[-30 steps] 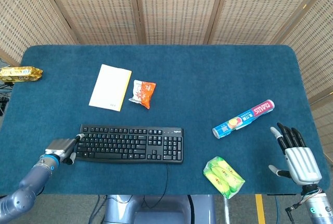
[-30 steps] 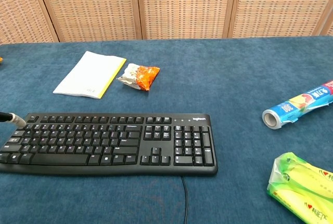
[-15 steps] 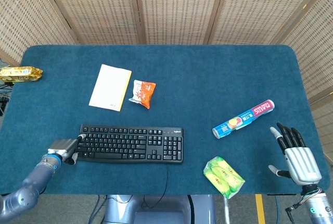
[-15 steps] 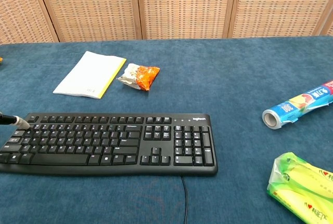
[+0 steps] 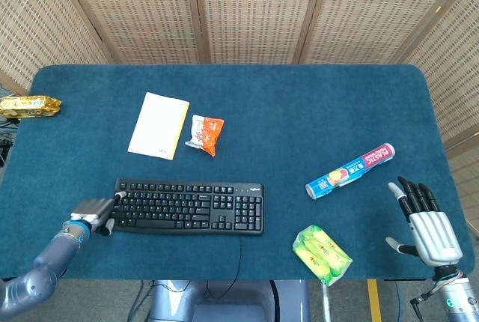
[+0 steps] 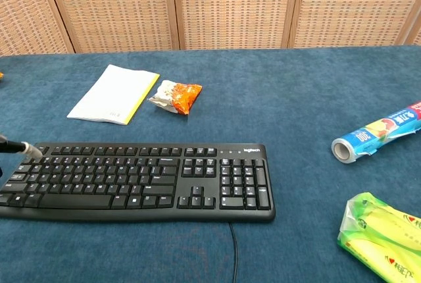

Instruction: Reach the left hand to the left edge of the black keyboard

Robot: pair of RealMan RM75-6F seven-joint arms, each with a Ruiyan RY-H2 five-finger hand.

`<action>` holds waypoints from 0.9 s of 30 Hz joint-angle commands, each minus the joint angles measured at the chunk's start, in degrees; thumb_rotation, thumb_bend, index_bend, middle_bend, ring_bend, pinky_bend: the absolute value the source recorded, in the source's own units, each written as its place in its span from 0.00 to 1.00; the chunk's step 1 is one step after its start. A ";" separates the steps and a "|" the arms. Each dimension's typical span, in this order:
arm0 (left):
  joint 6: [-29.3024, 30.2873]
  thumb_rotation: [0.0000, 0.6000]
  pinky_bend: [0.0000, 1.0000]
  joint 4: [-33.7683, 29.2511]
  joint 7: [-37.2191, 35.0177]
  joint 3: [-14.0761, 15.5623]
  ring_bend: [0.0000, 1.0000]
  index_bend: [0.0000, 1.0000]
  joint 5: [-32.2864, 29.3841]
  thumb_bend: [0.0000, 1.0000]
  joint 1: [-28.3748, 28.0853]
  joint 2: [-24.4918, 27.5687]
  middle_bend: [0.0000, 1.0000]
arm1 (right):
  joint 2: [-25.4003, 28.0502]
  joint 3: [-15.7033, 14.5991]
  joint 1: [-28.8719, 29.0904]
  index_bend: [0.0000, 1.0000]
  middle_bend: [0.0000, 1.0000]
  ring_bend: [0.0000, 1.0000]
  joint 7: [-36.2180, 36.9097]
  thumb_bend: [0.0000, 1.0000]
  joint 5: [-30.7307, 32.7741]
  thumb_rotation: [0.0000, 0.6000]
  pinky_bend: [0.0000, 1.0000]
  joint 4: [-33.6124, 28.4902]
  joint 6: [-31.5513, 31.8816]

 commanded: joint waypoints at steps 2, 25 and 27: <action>3.32 1.00 0.35 -4.64 -3.41 -2.10 0.65 0.00 6.10 0.62 1.57 4.35 0.62 | -0.07 -0.07 0.04 0.00 0.00 0.00 -0.16 0.04 -0.03 1.00 0.00 0.01 -0.13; 45.80 1.00 0.00 18.84 -13.82 0.17 0.00 0.00 57.18 0.00 36.86 -12.10 0.00 | -0.49 0.32 0.25 0.00 0.00 0.00 -1.10 0.04 0.98 1.00 0.00 0.41 -0.71; 45.93 1.00 0.00 20.09 -14.33 -0.14 0.00 0.00 57.93 0.00 37.74 -12.52 0.00 | -0.49 0.33 0.23 0.00 0.00 0.00 -1.08 0.04 1.12 1.00 0.00 0.44 -0.76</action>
